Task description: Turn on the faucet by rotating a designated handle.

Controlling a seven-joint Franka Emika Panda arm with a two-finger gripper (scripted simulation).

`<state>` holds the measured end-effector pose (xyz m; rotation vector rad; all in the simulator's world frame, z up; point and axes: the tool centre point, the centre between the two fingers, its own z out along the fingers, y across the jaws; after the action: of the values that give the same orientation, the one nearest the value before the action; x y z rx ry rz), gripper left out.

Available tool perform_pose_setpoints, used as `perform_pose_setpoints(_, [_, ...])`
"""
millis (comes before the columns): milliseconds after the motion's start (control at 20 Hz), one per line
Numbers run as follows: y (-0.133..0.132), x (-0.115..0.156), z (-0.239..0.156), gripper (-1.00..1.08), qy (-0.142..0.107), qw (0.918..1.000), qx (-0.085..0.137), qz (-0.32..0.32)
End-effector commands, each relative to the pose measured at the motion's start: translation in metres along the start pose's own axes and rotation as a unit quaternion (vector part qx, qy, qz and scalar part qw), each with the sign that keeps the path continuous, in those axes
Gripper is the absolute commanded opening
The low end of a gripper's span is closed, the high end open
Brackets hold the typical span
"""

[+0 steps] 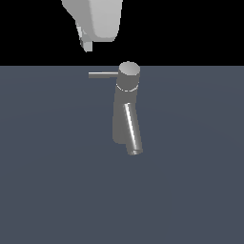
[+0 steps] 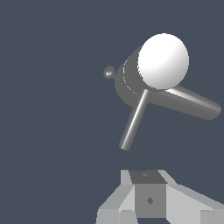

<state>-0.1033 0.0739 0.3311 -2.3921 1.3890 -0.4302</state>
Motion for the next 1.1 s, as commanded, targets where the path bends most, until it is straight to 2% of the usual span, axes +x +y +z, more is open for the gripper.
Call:
perform_pose_setpoints(0, [-0.006, 0.004, 0.011, -1.00, 0.008, 0.9995, 0.011, 0.030])
perform_pose_setpoints(550, [-0.031, 0.025, 0.051, -1.00, 0.035, 0.9887, 0.049, 0.137])
perform_pose_setpoints(1050, [-0.039, 0.036, 0.065, -1.00, 0.047, 0.9811, 0.062, 0.177])
